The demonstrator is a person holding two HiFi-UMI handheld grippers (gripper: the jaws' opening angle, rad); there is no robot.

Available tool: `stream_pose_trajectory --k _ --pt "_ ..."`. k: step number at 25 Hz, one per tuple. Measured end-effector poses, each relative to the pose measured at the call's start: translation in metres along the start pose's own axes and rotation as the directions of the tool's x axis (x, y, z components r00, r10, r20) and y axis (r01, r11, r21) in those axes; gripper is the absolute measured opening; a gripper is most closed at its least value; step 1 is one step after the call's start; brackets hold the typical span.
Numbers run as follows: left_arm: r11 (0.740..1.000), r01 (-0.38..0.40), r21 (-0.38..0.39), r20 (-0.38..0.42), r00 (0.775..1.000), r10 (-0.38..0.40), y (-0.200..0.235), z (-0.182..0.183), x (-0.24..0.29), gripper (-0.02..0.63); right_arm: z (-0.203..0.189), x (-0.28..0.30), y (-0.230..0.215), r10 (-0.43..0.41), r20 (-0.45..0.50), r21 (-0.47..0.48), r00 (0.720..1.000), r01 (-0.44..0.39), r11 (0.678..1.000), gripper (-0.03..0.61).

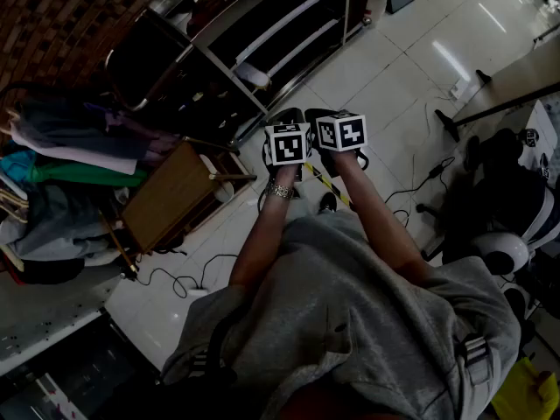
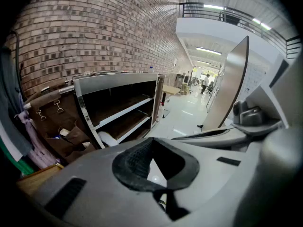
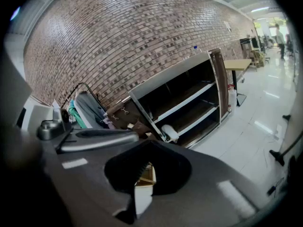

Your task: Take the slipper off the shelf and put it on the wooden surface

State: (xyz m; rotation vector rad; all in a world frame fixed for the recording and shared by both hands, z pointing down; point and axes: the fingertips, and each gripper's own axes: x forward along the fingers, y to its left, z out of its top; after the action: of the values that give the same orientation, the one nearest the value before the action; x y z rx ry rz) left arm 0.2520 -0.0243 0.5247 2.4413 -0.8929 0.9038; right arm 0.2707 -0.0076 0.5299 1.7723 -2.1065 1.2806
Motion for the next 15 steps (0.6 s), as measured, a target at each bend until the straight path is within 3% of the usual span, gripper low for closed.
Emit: stream_pose_trajectory --k 7,15 --pt "0.999 0.043 -0.013 -0.045 0.998 -0.043 0.007 0.007 0.034 0.003 0.011 0.028 -0.018 0.02 -0.033 0.009 0.999 -0.019 1.0 0.001" --pt "0.991 0.131 -0.007 -0.008 0.991 -0.131 0.029 0.056 0.081 0.003 0.062 0.064 -0.044 -0.077 -0.044 -0.028 0.996 0.076 0.997 0.0"
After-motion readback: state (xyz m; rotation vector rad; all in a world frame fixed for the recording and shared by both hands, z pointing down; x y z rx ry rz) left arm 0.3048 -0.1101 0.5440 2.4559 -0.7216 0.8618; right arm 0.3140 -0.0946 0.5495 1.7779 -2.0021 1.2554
